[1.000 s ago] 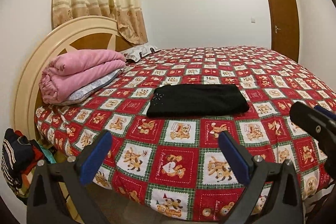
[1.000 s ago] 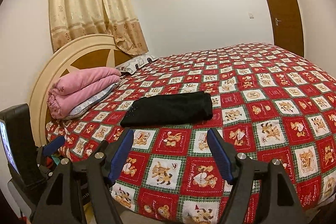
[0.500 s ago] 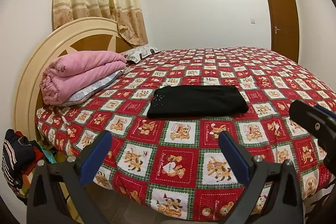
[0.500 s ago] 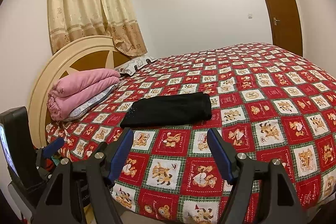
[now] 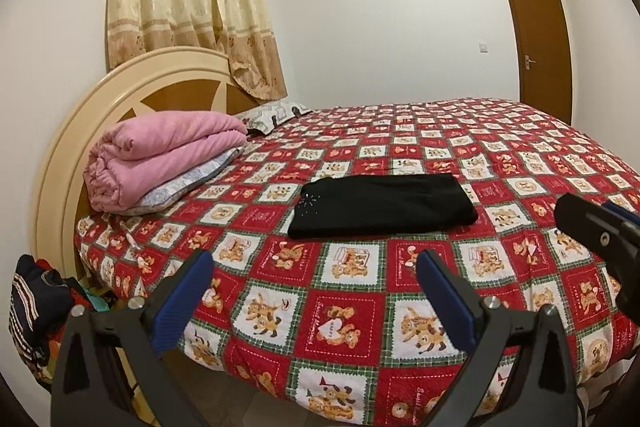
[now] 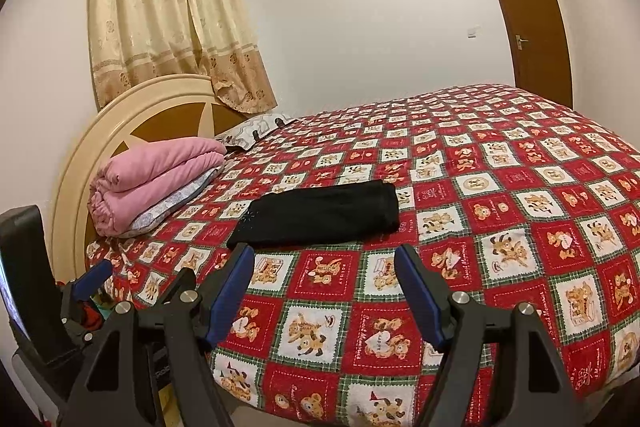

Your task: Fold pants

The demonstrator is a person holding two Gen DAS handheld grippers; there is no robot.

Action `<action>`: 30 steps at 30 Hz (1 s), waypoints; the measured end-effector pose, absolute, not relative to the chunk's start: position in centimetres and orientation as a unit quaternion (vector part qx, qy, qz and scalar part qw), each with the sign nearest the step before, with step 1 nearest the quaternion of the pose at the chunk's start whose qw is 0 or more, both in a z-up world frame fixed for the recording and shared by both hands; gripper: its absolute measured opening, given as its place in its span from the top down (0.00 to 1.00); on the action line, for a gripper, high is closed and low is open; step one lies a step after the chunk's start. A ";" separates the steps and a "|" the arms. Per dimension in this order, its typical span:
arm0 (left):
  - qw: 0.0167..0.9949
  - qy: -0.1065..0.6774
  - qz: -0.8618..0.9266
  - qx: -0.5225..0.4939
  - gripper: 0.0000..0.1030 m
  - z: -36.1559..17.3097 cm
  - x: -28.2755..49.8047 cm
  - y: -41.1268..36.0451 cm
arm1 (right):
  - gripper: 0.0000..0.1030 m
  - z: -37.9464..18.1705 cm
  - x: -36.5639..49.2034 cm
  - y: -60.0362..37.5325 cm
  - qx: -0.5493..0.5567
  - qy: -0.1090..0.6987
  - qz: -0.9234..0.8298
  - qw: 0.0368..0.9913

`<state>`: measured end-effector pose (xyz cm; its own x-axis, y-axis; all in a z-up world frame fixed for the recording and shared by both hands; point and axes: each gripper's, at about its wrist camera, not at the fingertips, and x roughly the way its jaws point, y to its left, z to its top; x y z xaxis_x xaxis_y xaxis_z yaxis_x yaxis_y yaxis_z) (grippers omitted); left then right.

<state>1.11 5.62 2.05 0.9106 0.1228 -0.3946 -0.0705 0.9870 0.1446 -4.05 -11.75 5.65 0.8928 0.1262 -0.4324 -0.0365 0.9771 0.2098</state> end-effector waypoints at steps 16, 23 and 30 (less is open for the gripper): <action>0.978 0.196 0.035 0.055 0.00 2.4 0.7 5.6 | 0.28 5.8 -4.4 -11.8 0.096 0.221 0.038 0.970; 0.980 0.188 0.042 0.049 0.00 2.5 0.6 5.7 | 0.28 5.7 -4.2 -11.8 0.097 0.223 0.038 0.969; 0.979 0.196 0.037 0.051 0.00 2.4 0.5 5.7 | 0.28 5.6 -4.2 -11.8 0.098 0.223 0.037 0.969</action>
